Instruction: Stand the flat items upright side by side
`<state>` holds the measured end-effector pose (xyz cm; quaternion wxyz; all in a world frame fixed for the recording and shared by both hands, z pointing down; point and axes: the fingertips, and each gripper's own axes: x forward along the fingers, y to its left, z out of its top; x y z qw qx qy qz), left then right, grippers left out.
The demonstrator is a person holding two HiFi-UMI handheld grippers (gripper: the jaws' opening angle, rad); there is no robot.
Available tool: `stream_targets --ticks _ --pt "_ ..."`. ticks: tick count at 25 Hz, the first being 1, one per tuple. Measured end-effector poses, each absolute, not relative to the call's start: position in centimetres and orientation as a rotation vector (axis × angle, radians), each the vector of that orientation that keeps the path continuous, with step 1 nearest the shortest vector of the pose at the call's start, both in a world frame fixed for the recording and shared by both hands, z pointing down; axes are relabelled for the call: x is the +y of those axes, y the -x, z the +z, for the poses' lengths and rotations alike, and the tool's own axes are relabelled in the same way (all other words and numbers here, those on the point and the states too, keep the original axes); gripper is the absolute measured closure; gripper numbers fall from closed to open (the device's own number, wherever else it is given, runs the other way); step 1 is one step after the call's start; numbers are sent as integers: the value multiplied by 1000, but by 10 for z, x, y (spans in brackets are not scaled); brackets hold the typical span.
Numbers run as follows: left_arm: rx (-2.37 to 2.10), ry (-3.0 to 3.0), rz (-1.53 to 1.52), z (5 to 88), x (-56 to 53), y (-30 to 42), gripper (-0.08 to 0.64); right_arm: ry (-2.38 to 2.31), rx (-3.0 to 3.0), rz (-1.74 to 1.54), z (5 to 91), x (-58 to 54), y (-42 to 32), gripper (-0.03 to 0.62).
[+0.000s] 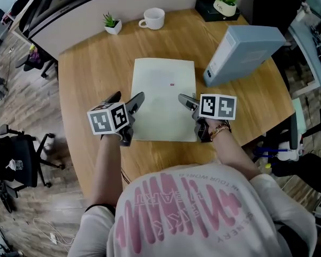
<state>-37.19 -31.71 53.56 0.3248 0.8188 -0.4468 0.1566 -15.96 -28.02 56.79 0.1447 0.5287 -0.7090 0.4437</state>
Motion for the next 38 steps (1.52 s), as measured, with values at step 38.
stream_targets --ticks 38 --pt "-980 -1922 689 565 -208 334 192 -1165 -2139 1309 578 -190 174 178"
